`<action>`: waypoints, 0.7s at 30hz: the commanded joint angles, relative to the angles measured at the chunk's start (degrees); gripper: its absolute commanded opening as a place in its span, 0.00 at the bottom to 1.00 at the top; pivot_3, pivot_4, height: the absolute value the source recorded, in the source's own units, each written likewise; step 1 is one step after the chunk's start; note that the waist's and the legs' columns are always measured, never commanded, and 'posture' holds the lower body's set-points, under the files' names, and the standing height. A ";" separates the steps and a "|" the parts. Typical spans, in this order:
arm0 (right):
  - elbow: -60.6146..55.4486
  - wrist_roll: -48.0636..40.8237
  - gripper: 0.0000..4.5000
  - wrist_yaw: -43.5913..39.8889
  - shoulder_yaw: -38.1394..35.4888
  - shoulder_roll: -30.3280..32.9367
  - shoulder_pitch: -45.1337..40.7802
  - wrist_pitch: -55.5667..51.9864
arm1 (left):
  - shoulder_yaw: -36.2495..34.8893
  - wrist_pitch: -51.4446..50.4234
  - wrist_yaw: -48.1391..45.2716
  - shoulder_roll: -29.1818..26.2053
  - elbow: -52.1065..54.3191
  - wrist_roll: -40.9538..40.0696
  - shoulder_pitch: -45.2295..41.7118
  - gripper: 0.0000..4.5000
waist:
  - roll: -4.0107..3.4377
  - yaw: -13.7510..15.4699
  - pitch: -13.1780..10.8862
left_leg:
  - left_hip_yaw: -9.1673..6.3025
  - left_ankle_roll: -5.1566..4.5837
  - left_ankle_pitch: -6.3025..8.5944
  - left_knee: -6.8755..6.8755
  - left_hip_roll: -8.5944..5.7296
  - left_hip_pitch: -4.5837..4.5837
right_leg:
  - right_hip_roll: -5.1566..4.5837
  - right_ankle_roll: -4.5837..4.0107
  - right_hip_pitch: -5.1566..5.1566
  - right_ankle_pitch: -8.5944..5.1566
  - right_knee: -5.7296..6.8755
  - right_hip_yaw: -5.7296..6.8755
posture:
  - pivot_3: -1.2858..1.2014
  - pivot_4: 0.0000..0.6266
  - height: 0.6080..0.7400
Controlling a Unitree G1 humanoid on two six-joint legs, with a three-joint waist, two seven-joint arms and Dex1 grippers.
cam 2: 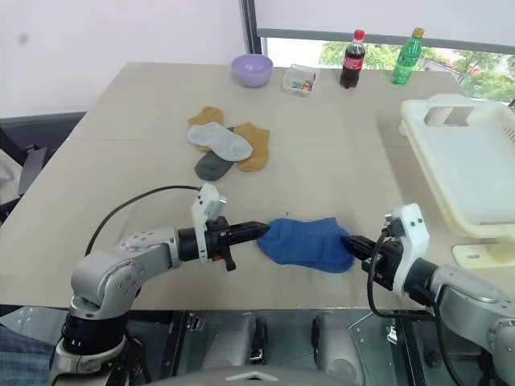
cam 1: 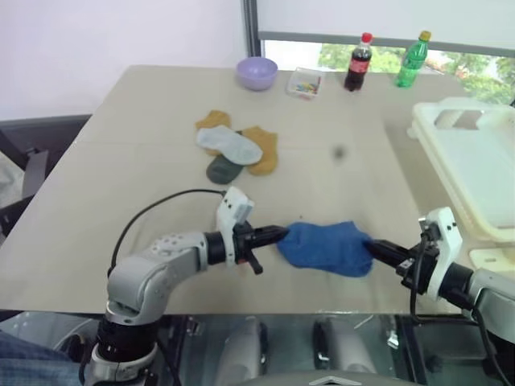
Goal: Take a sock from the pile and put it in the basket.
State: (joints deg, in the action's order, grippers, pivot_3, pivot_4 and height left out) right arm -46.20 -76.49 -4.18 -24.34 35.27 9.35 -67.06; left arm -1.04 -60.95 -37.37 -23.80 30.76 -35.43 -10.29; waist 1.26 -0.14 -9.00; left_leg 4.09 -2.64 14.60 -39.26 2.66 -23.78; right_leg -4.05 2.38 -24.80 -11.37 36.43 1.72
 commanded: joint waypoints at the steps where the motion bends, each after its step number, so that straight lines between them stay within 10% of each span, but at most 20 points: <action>1: -1.80 -2.34 0.00 2.23 0.17 1.34 2.21 3.16 | 1.68 1.83 2.70 0.45 4.92 -0.22 2.24 0.01 | 0.04 0.04 0.00 | 0.00 0.00 0.00 0.00 0.01 0.00 | 0.01 0.00 0.01 0.00 -0.03 0.00 | 0.52 0.24 0.97; 21: 0.86 2.89 0.00 3.23 6.66 3.24 7.20 10.57 | 5.54 9.51 5.85 -1.43 2.55 2.78 6.38 0.01 | 0.02 0.93 -0.01 | -0.01 0.02 0.02 0.12 0.10 -0.07 | 0.02 0.00 -0.01 0.00 -0.29 0.07 | 0.52 0.24 0.97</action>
State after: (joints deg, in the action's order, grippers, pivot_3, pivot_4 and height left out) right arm -44.90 -73.67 -0.68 -17.68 37.88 16.11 -57.85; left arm 3.94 -53.15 -30.85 -24.89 32.81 -32.73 -4.15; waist 1.28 0.79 -9.01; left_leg 4.08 -2.62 14.61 -39.13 2.77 -23.87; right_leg -4.04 2.38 -24.82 -11.38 36.11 1.80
